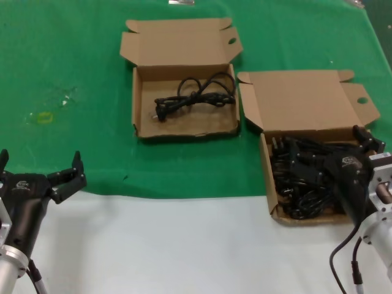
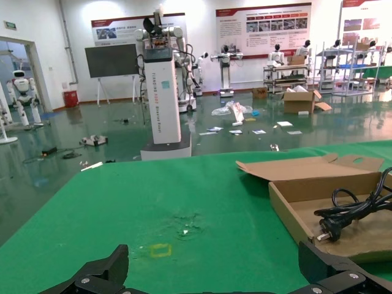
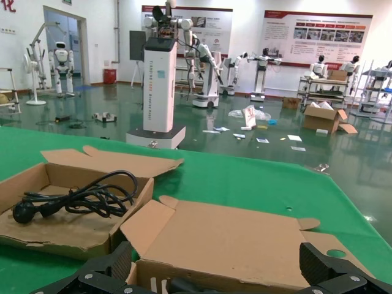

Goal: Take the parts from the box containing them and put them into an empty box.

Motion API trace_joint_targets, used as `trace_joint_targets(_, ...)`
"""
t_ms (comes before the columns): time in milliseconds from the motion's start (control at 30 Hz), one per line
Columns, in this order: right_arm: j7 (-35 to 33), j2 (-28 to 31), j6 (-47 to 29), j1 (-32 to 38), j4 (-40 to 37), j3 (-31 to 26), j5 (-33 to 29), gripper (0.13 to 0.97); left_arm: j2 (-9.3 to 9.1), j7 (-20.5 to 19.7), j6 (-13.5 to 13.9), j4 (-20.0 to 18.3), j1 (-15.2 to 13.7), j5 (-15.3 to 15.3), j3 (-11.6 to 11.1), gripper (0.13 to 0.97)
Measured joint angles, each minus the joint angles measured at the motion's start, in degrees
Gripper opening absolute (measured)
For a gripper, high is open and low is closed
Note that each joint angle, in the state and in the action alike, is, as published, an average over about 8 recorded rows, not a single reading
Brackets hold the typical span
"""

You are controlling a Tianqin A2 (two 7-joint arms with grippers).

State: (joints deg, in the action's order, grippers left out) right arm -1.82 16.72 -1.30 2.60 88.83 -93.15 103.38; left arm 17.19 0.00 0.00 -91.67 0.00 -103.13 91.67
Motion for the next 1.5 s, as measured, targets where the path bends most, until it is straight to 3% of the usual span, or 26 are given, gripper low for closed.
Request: trace_joint_targets(1500, 0.0, 0.0, 0.0, 0.0, 0.0, 0.0, 0.0, 0.966, 0.0, 0.0, 0.0, 0.0, 0.0, 0.0, 0.0, 0.966)
